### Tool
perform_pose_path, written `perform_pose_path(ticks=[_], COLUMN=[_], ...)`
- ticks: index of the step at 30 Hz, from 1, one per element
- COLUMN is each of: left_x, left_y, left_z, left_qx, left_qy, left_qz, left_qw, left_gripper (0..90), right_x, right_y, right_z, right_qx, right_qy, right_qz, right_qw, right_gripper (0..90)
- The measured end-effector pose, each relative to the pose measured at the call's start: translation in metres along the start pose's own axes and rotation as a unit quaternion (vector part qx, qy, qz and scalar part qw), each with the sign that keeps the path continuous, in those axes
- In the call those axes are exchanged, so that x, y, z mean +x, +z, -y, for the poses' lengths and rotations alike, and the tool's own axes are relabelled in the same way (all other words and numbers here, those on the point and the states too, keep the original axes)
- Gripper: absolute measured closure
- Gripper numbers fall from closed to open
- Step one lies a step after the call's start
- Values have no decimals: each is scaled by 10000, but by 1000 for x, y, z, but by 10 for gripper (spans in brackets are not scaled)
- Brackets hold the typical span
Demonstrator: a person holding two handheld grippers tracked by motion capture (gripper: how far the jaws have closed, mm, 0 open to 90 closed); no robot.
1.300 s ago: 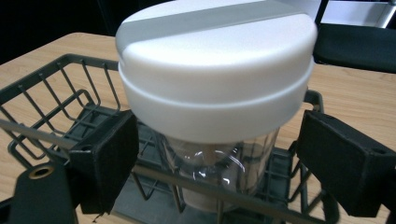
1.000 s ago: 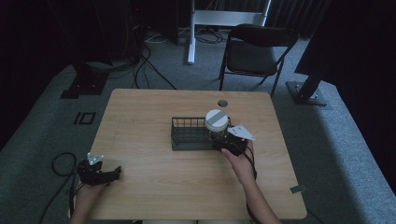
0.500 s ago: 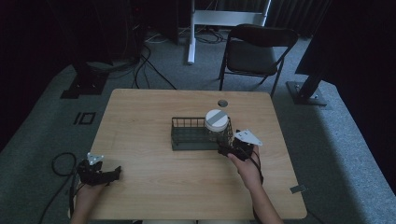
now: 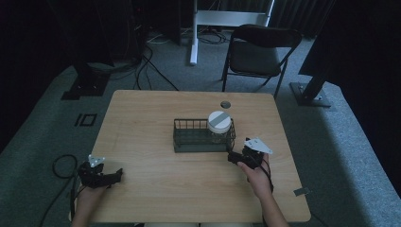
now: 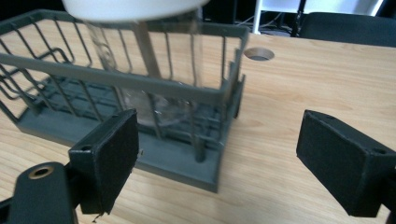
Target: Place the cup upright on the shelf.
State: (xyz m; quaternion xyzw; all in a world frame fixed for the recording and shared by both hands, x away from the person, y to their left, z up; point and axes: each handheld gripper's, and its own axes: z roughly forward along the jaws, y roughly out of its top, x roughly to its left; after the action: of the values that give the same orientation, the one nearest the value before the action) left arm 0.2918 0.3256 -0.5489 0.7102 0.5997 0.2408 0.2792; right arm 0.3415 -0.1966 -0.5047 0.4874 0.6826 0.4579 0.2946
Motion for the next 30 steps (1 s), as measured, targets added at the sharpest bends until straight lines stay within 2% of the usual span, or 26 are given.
perform_pose_path(ticks=[16,24,30], left_x=[0,0,0], left_y=[0,0,0], left_z=[0,0,0], left_qx=[1,1,1], left_qy=[0,1,3], left_qz=[0,0,-2], left_qw=[10000,10000,10000], left_gripper=[1,2,2], right_x=[-26,-38,-50], right_y=[0,-1,-3], right_z=[21,30,33], right_qx=[343,572,750], right_qy=[76,174,290], right_qz=[458,666,869], right_qw=[9983,9960,9930], right_gripper=[126,125,125])
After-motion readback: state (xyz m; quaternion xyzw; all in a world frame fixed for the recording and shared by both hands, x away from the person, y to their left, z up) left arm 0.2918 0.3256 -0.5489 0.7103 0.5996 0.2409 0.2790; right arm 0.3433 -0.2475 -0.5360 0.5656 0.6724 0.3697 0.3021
